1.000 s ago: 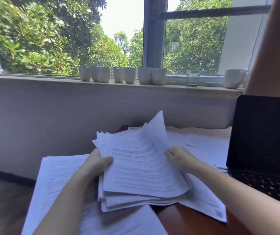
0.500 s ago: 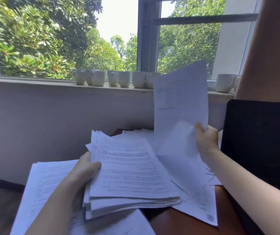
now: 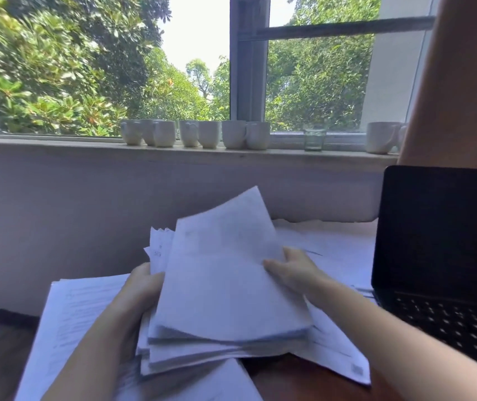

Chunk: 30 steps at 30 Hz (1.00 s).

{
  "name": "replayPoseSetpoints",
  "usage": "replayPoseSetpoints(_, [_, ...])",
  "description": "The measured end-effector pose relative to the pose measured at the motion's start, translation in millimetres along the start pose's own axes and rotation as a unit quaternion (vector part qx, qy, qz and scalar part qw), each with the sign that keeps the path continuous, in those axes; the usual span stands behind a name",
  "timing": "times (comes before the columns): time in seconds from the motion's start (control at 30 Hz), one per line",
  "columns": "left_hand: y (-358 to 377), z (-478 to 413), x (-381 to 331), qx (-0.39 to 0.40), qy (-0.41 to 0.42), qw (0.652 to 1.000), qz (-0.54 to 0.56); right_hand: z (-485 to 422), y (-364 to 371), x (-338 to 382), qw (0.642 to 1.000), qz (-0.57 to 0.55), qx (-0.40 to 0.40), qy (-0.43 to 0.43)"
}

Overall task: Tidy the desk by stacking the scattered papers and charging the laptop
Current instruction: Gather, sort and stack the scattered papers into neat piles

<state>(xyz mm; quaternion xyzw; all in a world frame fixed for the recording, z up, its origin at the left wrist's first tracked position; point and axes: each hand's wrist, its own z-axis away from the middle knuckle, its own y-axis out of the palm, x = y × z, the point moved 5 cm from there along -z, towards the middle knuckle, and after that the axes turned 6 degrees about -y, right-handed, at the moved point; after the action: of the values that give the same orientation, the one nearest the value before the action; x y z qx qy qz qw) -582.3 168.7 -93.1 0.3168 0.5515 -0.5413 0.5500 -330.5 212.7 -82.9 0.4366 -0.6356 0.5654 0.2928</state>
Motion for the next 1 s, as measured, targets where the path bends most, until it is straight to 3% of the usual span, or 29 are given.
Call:
replayPoseSetpoints(0.13, [-7.4, -10.1, 0.8, -0.033, -0.027, 0.999, 0.009, -0.2, 30.9, -20.2, 0.966, 0.251, 0.06, -0.006])
replayPoseSetpoints(0.27, [-5.8, -19.9, 2.8, -0.026, -0.006, 0.998, -0.051, 2.3, 41.8, -17.8, 0.981, 0.185, 0.039, -0.042])
replayPoseSetpoints(0.43, [-8.9, -20.4, 2.1, -0.012, 0.022, 0.995, -0.1, -1.2, 47.8, -9.7, 0.96, 0.26, 0.086, -0.064])
replayPoseSetpoints(0.57, [-11.0, -15.5, -1.2, -0.016, 0.058, 0.987, -0.148, -4.8, 31.2, -13.1, 0.966, 0.239, 0.091, -0.036])
replayPoseSetpoints(0.63, [-17.1, -15.2, -2.2, -0.028, 0.067, 0.987, -0.146, -3.8, 14.1, -19.0, 0.943, 0.322, 0.078, -0.022])
replayPoseSetpoints(0.73, [-24.3, -14.9, -2.0, -0.053, 0.068, 0.986, -0.141, 5.5, 1.9, -30.8, 0.88, 0.457, 0.131, 0.006])
replayPoseSetpoints(0.9, [-25.4, -15.2, -1.6, -0.099, 0.08, 0.975, -0.182, 8.9, -4.0, -19.1, 0.846, 0.512, 0.153, 0.012])
replayPoseSetpoints(1.0, [-32.3, -14.7, -1.1, -0.119, 0.09, 0.979, -0.137, 5.3, -3.5, -14.6, 0.814, 0.562, 0.148, -0.009])
